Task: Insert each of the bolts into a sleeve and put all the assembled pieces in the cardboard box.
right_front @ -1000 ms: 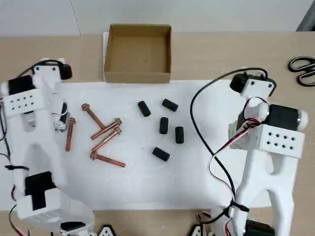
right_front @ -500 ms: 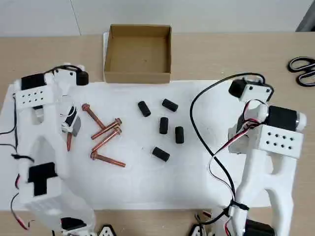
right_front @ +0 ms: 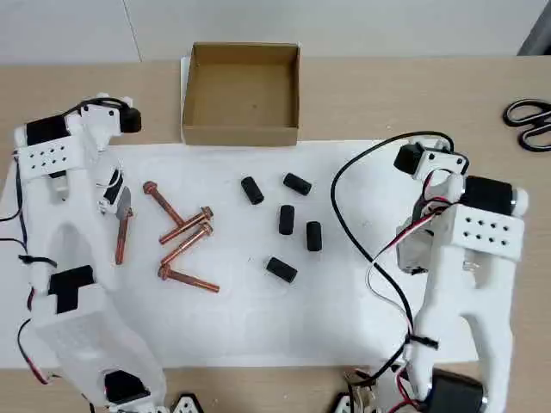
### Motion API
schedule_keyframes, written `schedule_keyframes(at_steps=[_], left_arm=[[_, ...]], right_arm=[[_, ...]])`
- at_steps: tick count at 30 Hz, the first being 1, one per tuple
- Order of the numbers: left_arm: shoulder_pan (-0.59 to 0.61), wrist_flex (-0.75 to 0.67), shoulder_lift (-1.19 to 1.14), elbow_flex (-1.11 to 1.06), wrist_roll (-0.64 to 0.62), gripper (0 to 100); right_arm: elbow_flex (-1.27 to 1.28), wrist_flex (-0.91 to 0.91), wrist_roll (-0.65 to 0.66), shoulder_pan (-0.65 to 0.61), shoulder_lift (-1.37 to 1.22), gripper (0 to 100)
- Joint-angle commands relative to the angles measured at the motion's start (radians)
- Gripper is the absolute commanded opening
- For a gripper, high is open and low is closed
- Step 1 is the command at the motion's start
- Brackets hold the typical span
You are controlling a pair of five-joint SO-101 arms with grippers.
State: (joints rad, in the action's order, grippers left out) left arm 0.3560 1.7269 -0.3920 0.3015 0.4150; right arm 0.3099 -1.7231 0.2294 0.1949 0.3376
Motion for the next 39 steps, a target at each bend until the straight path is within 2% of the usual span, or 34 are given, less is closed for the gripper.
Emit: schedule_keyframes(at_steps=[1,14,20,28,39], left_arm=[[0.006,0.018,-0.011,0.039,-0.008,11],[0.002,-0.015,-0.055,0.038,-0.121,11],[-0.002,-0.060,-0.063,0.035,-0.123,11],[0.005,-0.089,-0.207,0.050,-0.121,11],[-0.002,-0.117,-0.218,0.102,-0.121,11]], right_arm=[[-0.040,-0.001,0.005,0.007,-0.022,0.4],[-0.075,-0.001,0.005,0.008,-0.051,0.4],[-0.075,-0.001,0.005,0.008,-0.050,0.4],[-0.075,-0.001,0.005,0.008,-0.051,0.4],[-0.075,-0.002,0.005,0.008,-0.051,0.4]])
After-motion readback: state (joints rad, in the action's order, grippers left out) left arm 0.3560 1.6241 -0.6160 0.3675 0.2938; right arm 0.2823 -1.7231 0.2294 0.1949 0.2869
